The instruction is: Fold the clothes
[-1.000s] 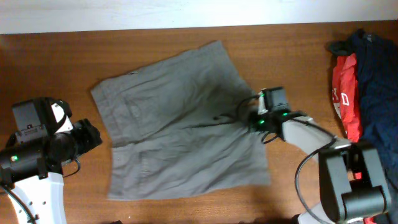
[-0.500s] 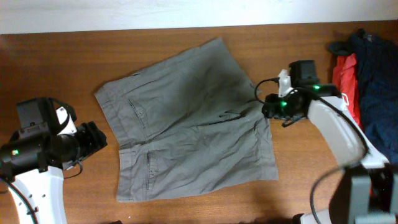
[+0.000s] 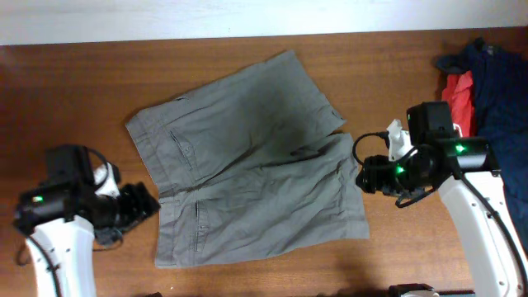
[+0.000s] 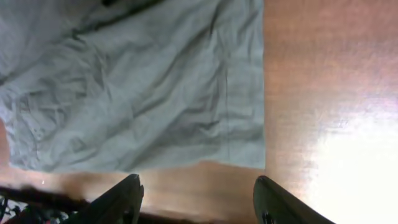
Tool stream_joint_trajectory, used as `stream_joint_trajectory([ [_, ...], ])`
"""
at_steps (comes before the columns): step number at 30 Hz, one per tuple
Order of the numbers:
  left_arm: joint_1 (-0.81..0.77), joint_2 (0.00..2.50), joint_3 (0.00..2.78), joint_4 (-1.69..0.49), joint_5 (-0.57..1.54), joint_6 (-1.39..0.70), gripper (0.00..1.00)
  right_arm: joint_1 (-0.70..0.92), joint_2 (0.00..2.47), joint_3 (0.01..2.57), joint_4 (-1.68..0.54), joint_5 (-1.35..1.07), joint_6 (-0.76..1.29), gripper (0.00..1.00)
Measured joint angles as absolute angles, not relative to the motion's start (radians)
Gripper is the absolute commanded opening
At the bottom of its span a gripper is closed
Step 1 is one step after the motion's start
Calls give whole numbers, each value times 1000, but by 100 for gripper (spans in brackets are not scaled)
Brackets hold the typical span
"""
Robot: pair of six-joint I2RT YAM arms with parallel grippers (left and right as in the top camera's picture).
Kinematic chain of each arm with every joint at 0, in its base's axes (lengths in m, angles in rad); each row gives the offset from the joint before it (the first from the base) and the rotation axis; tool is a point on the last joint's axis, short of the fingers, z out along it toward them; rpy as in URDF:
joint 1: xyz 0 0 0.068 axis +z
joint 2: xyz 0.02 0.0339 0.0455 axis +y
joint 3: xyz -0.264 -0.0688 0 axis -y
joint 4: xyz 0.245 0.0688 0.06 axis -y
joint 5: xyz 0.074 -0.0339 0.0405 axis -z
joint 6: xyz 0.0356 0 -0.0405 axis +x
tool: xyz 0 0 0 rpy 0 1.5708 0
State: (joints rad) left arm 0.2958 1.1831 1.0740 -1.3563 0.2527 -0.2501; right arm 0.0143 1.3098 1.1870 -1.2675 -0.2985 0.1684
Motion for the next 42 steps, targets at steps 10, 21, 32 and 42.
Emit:
stream_joint_trajectory([
  [10,296,1188,677,-1234,380,-305,67,14,1313,966,-1225,-360,182,63],
  [21,296,1206,630,-1150,277,-440,41,14,1314,874,-1214,-370,175,63],
  [32,296,1467,630,-1059,251,-494,24,14,1314,873,-1215,-388,175,63],
  [42,296,1551,629,-1033,250,-499,4,14,1314,868,-1210,-395,185,67],
])
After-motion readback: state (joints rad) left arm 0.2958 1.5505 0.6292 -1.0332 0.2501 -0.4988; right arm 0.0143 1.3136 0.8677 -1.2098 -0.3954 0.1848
